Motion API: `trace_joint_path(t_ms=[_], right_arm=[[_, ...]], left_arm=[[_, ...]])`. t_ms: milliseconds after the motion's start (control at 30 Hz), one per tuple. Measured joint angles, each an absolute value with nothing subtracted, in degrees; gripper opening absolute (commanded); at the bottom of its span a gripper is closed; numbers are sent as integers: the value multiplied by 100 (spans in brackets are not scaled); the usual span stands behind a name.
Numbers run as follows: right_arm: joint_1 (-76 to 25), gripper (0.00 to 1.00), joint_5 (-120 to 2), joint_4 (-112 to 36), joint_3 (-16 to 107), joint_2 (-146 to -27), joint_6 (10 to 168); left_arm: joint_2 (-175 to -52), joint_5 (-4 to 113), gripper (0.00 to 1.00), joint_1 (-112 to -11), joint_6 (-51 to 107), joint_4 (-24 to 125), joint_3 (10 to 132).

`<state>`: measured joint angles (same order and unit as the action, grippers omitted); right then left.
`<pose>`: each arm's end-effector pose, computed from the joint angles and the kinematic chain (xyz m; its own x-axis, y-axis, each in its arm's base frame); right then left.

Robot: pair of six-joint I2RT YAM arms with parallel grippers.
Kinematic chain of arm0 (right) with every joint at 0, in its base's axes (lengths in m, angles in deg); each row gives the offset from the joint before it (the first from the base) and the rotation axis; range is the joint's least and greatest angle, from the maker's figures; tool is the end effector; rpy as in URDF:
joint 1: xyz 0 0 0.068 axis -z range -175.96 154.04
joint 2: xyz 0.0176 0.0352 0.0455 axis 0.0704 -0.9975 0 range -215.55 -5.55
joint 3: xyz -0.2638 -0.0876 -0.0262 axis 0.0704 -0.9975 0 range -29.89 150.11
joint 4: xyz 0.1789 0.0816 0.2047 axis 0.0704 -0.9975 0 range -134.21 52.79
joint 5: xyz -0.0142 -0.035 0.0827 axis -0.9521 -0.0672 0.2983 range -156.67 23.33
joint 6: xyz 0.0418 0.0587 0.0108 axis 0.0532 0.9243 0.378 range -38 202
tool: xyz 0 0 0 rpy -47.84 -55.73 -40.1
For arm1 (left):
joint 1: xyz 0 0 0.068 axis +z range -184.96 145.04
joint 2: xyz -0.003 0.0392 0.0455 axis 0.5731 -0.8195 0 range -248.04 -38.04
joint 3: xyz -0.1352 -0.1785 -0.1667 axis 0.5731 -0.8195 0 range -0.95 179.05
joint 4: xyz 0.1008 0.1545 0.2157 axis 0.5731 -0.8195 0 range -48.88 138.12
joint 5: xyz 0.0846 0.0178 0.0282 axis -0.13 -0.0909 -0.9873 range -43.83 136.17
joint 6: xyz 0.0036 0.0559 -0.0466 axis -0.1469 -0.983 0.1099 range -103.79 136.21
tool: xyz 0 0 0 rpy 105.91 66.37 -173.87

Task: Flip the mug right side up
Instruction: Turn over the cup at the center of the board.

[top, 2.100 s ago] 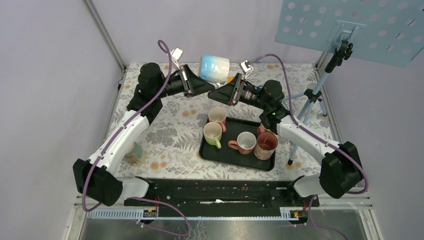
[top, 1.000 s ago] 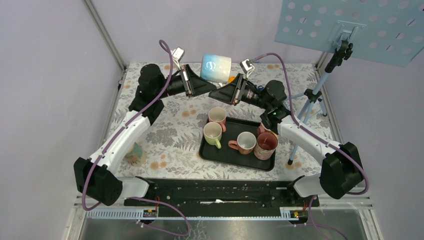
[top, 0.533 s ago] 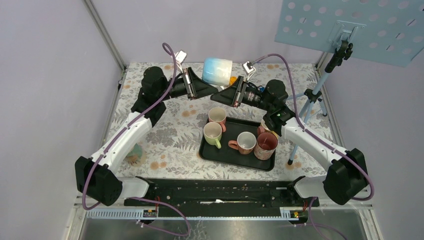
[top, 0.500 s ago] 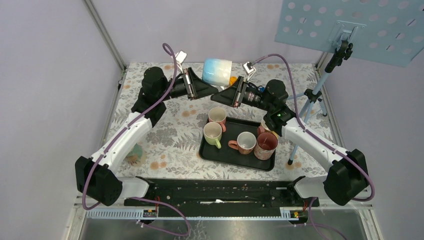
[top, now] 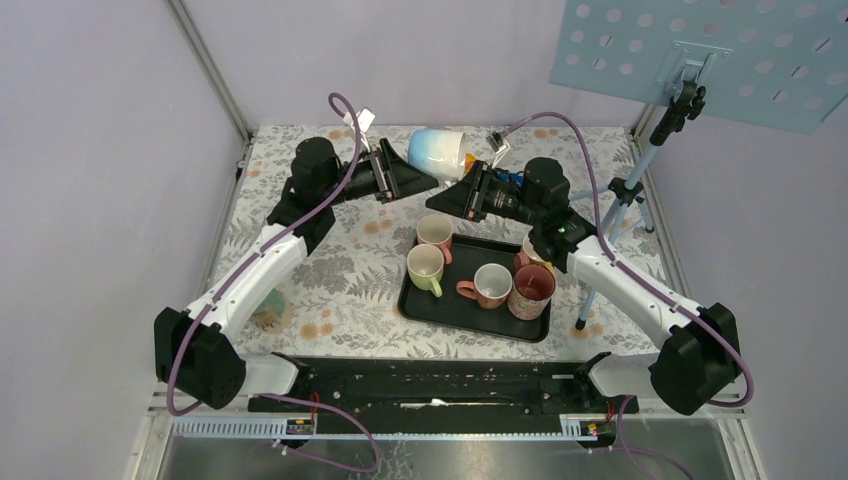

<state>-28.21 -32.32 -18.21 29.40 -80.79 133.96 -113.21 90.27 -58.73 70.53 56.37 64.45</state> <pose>0.2776 0.2155 0.3656 -0.6946 0.3307 -0.6389 -0.6005 0.2227 0.7680 0.2973 -0.1769 0.3854 -0.7664 -0.3000 -0.5681 0.5204 0.2285 -0.8228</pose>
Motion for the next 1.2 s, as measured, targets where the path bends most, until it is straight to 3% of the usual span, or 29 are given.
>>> trace_joint_path(t_ms=[267, 1200], right_arm=[[-2821, 0, -3617, -2708, 2966, -7992, 12963], [-2946, 0, -5271, -5254, 3091, -7666, 11888]], left_arm=[[-11326, 8764, 89, -5965, 6562, 5242, 6450], [-11582, 8069, 99, -6203, 5766, 4540, 6511]])
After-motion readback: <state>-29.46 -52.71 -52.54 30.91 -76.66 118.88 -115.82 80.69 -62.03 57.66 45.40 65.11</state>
